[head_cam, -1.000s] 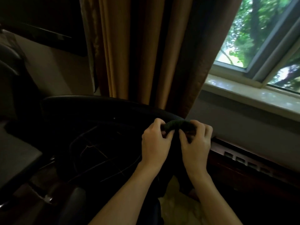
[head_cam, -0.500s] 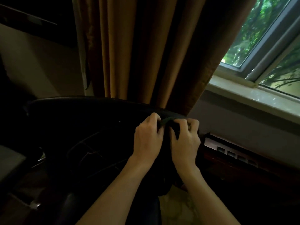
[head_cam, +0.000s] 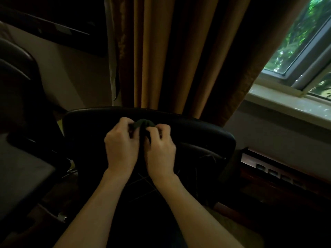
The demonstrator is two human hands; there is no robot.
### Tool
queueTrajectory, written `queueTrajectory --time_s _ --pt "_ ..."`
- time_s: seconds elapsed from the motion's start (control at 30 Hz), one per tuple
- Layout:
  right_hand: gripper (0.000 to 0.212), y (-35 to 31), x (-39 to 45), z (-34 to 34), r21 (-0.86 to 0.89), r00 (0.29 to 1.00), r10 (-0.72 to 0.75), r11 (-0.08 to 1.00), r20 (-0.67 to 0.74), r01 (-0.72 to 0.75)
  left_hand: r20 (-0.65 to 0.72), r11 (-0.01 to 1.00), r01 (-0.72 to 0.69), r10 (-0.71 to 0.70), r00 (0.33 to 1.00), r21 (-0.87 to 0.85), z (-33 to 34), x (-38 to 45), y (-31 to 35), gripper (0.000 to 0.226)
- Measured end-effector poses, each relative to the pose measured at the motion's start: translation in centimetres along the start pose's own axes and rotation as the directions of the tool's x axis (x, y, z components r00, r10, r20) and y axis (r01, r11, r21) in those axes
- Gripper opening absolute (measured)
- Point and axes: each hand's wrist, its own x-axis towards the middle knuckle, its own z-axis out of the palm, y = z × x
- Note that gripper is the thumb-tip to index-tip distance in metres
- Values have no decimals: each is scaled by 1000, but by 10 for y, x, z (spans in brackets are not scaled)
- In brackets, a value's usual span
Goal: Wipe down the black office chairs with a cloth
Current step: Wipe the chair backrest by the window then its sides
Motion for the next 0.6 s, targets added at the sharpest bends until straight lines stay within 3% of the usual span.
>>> queueTrajectory --time_s 0.1,0.27,0.43,0.6 --pt "20 -16 6 8 1 998 -52 999 32 52 -24 998 65 -65 998 19 -11 3 -12 13" --pt "16 11 -2 -10 -51 995 -89 995 35 91 54 997 15 -19 998 77 5 -26 11 26" --pt "6 66 -14 -49 -87 999 20 996 -35 -23 119 997 -61 54 991 55 36 -50 51 26" --pt "12 128 -46 -95 -93 984 155 982 -88 -163 247 988 -151 155 957 -35 76 -87 106 23"
